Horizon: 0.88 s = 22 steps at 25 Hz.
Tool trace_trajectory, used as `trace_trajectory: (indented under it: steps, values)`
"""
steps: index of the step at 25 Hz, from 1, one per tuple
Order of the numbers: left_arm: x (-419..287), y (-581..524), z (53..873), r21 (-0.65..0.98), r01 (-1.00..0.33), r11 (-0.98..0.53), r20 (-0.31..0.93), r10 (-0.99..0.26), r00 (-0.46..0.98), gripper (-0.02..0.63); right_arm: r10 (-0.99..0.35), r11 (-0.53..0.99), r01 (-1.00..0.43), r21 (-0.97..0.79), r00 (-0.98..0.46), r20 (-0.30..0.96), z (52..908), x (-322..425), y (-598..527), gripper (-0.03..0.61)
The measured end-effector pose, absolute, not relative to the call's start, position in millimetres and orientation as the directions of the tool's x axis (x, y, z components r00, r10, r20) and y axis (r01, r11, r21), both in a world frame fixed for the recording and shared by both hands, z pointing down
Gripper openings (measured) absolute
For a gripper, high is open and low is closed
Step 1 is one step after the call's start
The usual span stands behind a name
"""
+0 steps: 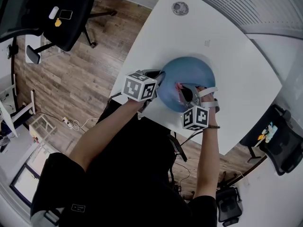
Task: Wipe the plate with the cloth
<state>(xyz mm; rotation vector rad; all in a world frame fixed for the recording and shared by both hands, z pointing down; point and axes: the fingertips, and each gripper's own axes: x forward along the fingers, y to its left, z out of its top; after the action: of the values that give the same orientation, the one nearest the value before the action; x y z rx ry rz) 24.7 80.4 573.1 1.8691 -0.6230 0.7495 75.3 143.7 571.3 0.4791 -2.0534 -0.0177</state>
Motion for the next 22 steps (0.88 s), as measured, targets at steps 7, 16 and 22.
trace_trajectory:
  steps: [7,16,22]
  values:
    - [24.6,80.9,573.1,0.608,-0.699,-0.376,0.727,-0.090,0.681,0.017,-0.390,0.901,-0.347,0.259,-0.391,0.833,572.3,86.5,116.1,0.012]
    - [24.3,79.9,573.3,0.614,-0.700,-0.365,0.724,-0.093,0.683,0.015,-0.531,0.816,-0.403,0.415,-0.238,0.813,573.4,111.5,66.7,0.011]
    - [23.9,80.0,575.6,0.611,-0.707,-0.357,0.726,-0.103,0.680,0.015,-0.570,0.792,-0.366,0.489,-0.156,0.807,579.9,121.8,56.3,0.011]
